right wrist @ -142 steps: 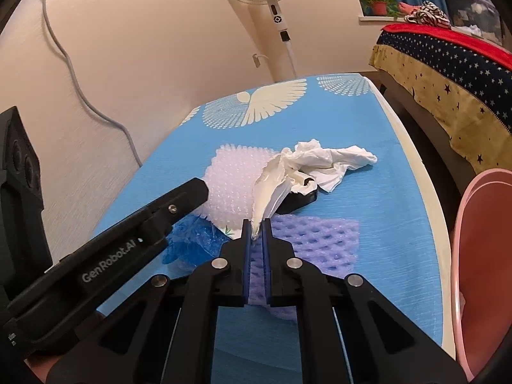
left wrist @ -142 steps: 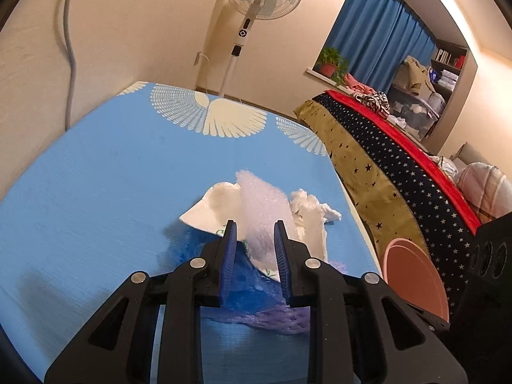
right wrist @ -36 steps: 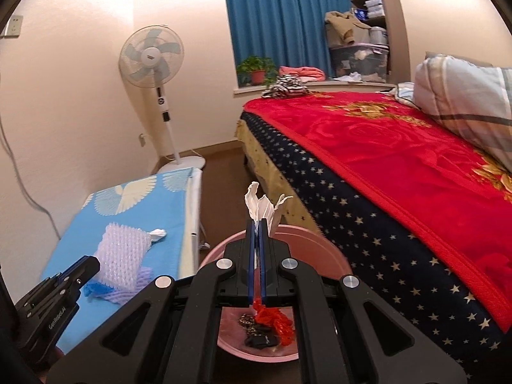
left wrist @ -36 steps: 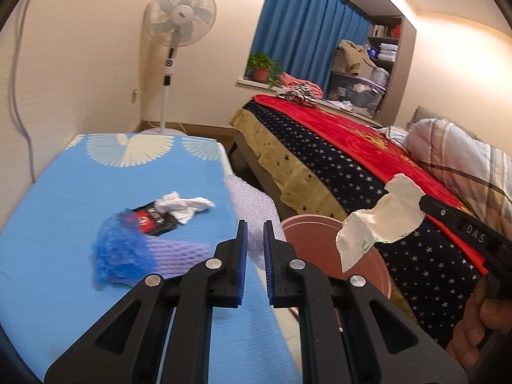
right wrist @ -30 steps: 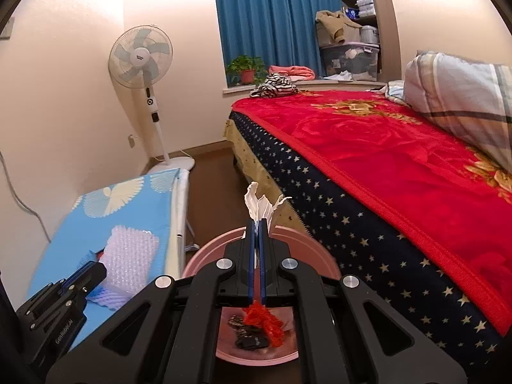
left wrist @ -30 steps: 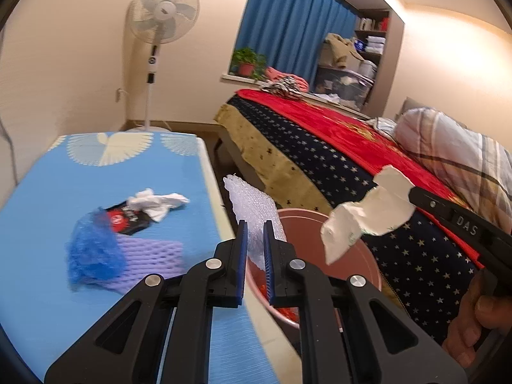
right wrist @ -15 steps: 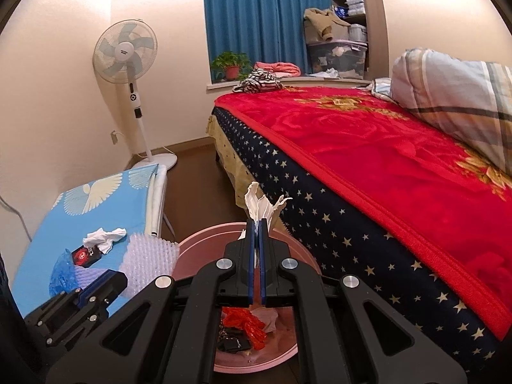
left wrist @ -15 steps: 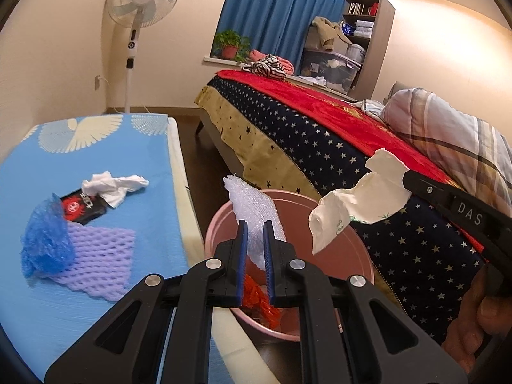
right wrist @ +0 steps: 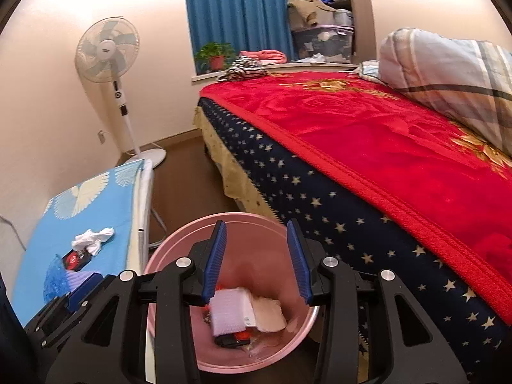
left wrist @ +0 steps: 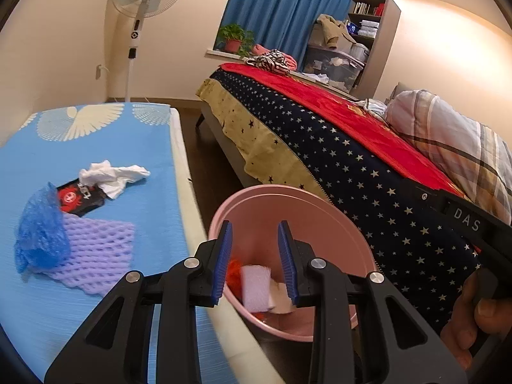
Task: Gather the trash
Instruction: 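Open both tools to drop the paper and foam sheet into the bin, then grasp the blue plastic bag with the left tool while the right tool grasps the purple foam net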
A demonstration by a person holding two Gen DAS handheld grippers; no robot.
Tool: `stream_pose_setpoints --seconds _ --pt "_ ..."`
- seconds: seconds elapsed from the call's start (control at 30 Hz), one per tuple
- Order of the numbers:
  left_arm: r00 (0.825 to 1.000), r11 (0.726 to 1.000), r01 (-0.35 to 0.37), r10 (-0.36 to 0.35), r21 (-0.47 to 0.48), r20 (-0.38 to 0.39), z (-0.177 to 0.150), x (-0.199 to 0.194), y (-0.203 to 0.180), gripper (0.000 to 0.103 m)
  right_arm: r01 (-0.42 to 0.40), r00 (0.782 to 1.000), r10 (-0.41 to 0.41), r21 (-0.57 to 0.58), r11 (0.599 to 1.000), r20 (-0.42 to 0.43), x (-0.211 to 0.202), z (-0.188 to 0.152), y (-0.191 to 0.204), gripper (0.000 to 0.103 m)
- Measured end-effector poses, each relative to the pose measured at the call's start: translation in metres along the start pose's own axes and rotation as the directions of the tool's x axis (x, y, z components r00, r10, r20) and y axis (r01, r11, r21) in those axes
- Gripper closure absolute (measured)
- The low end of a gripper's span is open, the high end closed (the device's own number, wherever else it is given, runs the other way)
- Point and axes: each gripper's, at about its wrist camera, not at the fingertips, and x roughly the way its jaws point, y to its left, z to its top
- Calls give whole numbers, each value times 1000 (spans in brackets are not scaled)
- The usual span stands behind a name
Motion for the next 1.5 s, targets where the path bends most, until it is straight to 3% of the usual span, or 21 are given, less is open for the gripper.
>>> stream_pose_setpoints --seconds 0.33,0.63,0.9,1.1,1.3,1.37,1.5 --pt "996 997 -65 67 -39 55 4 -43 33 74 -90 995 90 -10 996 -40 -9 -13 24 64" --pt "975 975 -187 199 -118 97 1 -80 82 74 -216 975 213 -39 976 -66 -8 -23 71 65" --pt "937 930 -300 329 -211 118 -4 -97 125 74 -346 933 336 -70 935 -130 10 -42 128 65" --pt "916 891 -364 395 -271 71 -11 -93 156 74 -399 901 379 -61 915 -211 37 -60 157 65" --pt "914 876 -377 404 -300 33 -16 -80 176 72 -427 862 388 -54 903 -326 69 -82 186 61" --pt "918 876 -373 396 -305 16 -16 -74 181 66 -432 847 395 -26 902 -357 77 -88 188 60" --pt "928 875 -357 371 -328 -21 -18 -62 190 64 -432 837 386 -37 901 -389 87 -95 197 60"
